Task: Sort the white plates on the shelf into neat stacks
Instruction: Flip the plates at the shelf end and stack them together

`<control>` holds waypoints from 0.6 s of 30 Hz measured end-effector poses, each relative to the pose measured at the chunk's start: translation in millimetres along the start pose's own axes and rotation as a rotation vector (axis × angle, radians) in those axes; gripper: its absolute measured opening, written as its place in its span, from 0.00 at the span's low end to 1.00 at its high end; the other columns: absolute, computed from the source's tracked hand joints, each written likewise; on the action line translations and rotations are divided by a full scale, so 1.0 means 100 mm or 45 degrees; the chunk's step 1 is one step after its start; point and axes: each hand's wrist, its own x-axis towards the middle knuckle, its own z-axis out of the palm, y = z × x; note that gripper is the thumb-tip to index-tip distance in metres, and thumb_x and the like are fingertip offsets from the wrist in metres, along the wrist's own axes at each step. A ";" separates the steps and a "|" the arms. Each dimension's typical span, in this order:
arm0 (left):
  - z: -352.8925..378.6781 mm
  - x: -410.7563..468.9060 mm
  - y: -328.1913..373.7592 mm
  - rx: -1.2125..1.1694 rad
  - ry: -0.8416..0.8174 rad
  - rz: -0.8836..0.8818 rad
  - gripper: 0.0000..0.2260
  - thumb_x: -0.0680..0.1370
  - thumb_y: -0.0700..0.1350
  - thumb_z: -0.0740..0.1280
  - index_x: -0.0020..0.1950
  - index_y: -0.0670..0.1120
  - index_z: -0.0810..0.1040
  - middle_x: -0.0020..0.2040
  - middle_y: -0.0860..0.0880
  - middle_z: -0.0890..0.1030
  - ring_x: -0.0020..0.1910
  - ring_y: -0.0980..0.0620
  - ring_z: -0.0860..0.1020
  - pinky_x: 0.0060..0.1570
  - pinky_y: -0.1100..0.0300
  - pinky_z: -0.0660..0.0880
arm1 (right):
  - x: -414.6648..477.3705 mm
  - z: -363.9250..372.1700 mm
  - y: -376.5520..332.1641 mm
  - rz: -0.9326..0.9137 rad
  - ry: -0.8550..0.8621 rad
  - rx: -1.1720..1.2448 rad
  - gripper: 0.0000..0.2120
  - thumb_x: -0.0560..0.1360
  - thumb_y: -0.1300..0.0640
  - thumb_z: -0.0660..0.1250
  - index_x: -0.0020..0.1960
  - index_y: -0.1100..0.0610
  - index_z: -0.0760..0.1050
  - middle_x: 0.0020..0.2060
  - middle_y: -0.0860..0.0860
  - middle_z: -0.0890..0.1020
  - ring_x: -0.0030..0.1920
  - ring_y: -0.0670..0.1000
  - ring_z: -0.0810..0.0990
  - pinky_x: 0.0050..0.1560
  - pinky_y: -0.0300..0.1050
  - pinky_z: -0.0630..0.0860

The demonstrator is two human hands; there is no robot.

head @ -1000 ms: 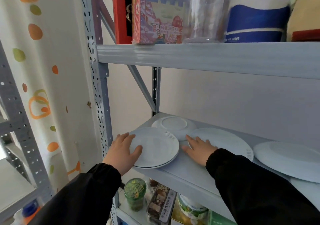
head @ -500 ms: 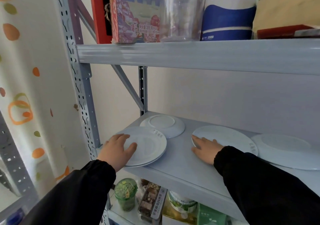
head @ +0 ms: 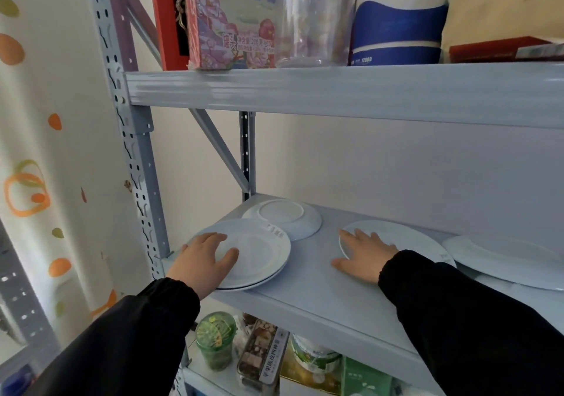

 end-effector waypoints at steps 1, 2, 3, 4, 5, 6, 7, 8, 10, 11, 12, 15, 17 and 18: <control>0.00 -0.01 0.00 0.004 0.008 0.006 0.24 0.79 0.60 0.58 0.72 0.50 0.70 0.72 0.51 0.69 0.70 0.51 0.66 0.71 0.51 0.60 | 0.02 -0.04 -0.02 -0.039 0.041 -0.017 0.40 0.73 0.30 0.56 0.79 0.41 0.44 0.79 0.50 0.50 0.78 0.59 0.49 0.72 0.65 0.56; 0.01 -0.02 0.00 0.010 0.015 0.014 0.24 0.79 0.60 0.58 0.72 0.50 0.70 0.72 0.51 0.69 0.70 0.51 0.66 0.71 0.51 0.60 | 0.06 -0.07 -0.05 -0.084 0.063 -0.014 0.41 0.72 0.30 0.58 0.78 0.41 0.44 0.79 0.49 0.50 0.78 0.58 0.49 0.72 0.66 0.56; 0.01 -0.02 0.01 0.018 0.020 0.020 0.24 0.79 0.60 0.58 0.72 0.50 0.69 0.72 0.51 0.69 0.71 0.51 0.66 0.71 0.51 0.60 | 0.11 -0.10 -0.07 -0.123 0.063 -0.005 0.42 0.71 0.30 0.59 0.78 0.41 0.44 0.79 0.50 0.50 0.78 0.58 0.49 0.72 0.65 0.56; 0.02 -0.02 0.01 0.024 0.022 0.020 0.25 0.79 0.61 0.57 0.72 0.51 0.69 0.72 0.52 0.69 0.71 0.51 0.66 0.72 0.52 0.59 | 0.17 -0.13 -0.10 -0.147 0.047 0.004 0.44 0.70 0.30 0.60 0.78 0.41 0.44 0.79 0.50 0.50 0.78 0.58 0.49 0.72 0.65 0.57; 0.02 -0.02 0.01 0.030 0.026 0.018 0.25 0.79 0.61 0.57 0.72 0.51 0.69 0.72 0.52 0.69 0.71 0.51 0.66 0.72 0.52 0.59 | 0.24 -0.14 -0.12 -0.154 0.025 0.012 0.46 0.68 0.29 0.61 0.78 0.40 0.44 0.79 0.50 0.50 0.78 0.59 0.49 0.72 0.65 0.58; 0.02 -0.02 0.02 0.031 0.031 0.013 0.25 0.78 0.62 0.57 0.72 0.52 0.69 0.72 0.53 0.69 0.71 0.52 0.65 0.72 0.52 0.58 | 0.31 -0.14 -0.14 -0.150 -0.001 0.021 0.48 0.66 0.29 0.61 0.78 0.41 0.44 0.79 0.51 0.50 0.78 0.60 0.49 0.72 0.64 0.59; 0.02 -0.02 0.03 0.030 0.037 0.005 0.25 0.78 0.62 0.57 0.72 0.52 0.69 0.72 0.53 0.69 0.71 0.52 0.65 0.73 0.52 0.57 | 0.38 -0.14 -0.16 -0.143 -0.028 0.022 0.49 0.66 0.28 0.62 0.79 0.42 0.43 0.79 0.52 0.49 0.78 0.61 0.49 0.72 0.63 0.60; 0.02 -0.01 0.05 0.025 0.044 -0.007 0.25 0.78 0.62 0.57 0.72 0.53 0.69 0.72 0.53 0.68 0.71 0.52 0.65 0.73 0.52 0.56 | 0.45 -0.15 -0.18 -0.146 -0.044 0.000 0.49 0.66 0.29 0.62 0.79 0.42 0.43 0.79 0.53 0.49 0.78 0.62 0.48 0.72 0.62 0.60; 0.00 0.01 0.07 0.018 0.070 -0.035 0.25 0.78 0.63 0.58 0.72 0.53 0.69 0.72 0.54 0.68 0.71 0.52 0.66 0.72 0.52 0.58 | 0.59 -0.18 -0.24 -0.197 -0.038 -0.091 0.49 0.66 0.29 0.63 0.79 0.43 0.44 0.79 0.52 0.48 0.78 0.61 0.48 0.71 0.63 0.60; -0.01 0.02 0.08 0.022 0.084 -0.047 0.25 0.78 0.63 0.58 0.71 0.54 0.69 0.72 0.54 0.68 0.70 0.51 0.66 0.72 0.52 0.60 | 0.66 -0.20 -0.27 -0.234 -0.031 -0.137 0.48 0.66 0.30 0.64 0.79 0.43 0.45 0.79 0.51 0.48 0.78 0.61 0.48 0.71 0.64 0.60; -0.01 0.03 0.08 0.030 0.097 -0.058 0.25 0.78 0.63 0.58 0.71 0.54 0.69 0.72 0.54 0.68 0.70 0.51 0.67 0.71 0.52 0.61 | 0.73 -0.22 -0.31 -0.278 -0.026 -0.174 0.48 0.66 0.31 0.65 0.78 0.42 0.45 0.79 0.50 0.48 0.78 0.60 0.48 0.71 0.64 0.59; -0.02 0.04 0.08 0.045 0.109 -0.104 0.25 0.78 0.63 0.58 0.71 0.55 0.70 0.72 0.55 0.68 0.70 0.51 0.67 0.71 0.51 0.61 | 0.98 -0.25 -0.48 -0.443 -0.035 -0.233 0.46 0.68 0.34 0.66 0.79 0.42 0.46 0.79 0.48 0.49 0.78 0.59 0.47 0.73 0.64 0.56; 0.00 0.04 0.06 0.044 0.094 -0.134 0.26 0.77 0.65 0.57 0.71 0.55 0.69 0.72 0.55 0.68 0.70 0.52 0.67 0.72 0.49 0.61 | 1.12 -0.26 -0.62 -0.520 -0.049 -0.262 0.44 0.69 0.35 0.65 0.78 0.41 0.48 0.80 0.48 0.49 0.78 0.58 0.47 0.74 0.63 0.55; 0.01 0.04 0.06 0.041 0.088 -0.147 0.27 0.76 0.66 0.56 0.71 0.55 0.69 0.72 0.55 0.68 0.70 0.52 0.67 0.72 0.47 0.61 | 1.19 -0.25 -0.68 -0.549 -0.063 -0.259 0.43 0.70 0.34 0.65 0.78 0.42 0.50 0.79 0.49 0.50 0.78 0.58 0.48 0.74 0.61 0.54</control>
